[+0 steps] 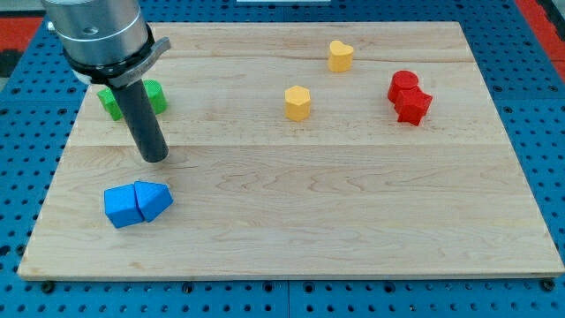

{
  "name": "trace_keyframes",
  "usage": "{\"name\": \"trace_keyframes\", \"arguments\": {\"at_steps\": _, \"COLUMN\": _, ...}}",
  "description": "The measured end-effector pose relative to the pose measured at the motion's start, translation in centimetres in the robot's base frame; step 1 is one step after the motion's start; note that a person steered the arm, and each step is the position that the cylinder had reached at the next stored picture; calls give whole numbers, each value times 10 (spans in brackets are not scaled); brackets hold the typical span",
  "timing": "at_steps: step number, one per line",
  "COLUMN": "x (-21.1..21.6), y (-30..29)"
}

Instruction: Slide the hexagon to the top right of green circle

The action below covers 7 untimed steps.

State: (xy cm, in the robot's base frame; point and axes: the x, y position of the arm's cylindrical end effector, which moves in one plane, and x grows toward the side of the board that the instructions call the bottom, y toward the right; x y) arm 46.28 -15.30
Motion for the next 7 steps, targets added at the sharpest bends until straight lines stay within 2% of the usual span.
{"name": "trace_keyframes", "arguments": {"at_steps": 1, "x": -4, "y": 108}}
{"name": "trace_keyframes", "arguments": {"at_steps": 2, "x": -46, "y": 143}}
{"name": "trace_keyframes", "arguments": {"at_steps": 3, "x": -67, "y": 225}}
{"name": "trace_keyframes", "arguments": {"at_steps": 4, "x": -100, "y": 198}}
{"name": "trace_keyframes", "arguments": {"at_steps": 6, "x": -167, "y": 35}}
{"name": "trace_keyframes", "arguments": {"at_steps": 7, "x": -141, "y": 88}}
